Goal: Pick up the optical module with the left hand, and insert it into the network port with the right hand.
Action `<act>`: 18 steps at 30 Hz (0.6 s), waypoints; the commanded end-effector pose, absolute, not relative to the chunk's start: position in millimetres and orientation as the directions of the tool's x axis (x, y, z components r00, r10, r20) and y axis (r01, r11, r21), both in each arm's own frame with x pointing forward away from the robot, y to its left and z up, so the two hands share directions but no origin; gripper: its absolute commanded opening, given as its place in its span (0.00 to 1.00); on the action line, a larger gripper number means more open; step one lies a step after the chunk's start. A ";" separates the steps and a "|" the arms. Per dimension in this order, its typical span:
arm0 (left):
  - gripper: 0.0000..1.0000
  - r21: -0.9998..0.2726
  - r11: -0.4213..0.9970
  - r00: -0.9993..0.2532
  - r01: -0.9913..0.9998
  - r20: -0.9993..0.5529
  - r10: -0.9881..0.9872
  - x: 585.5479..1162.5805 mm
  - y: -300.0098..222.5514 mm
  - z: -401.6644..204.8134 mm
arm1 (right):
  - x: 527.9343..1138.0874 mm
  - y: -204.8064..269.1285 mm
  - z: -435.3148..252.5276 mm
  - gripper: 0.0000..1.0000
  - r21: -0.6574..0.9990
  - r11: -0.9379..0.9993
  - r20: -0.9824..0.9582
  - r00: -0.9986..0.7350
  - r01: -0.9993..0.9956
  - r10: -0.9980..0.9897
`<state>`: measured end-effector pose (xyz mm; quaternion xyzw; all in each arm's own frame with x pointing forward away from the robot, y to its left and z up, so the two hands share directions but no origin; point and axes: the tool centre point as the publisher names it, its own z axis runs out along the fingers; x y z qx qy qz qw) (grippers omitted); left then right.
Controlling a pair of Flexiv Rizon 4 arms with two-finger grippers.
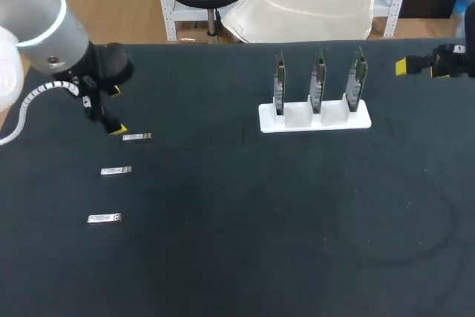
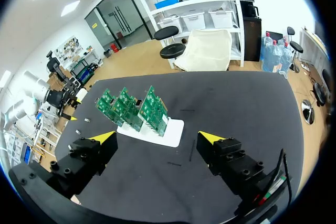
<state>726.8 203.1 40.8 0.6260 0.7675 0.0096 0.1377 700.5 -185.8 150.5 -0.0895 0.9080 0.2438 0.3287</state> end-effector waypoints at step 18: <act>1.00 0.113 0.181 -0.188 0.977 0.057 0.981 724.8 194.0 9.9 | 699.7 -184.9 150.8 1.00 0.381 0.867 -0.641 -0.767 -0.320 -0.001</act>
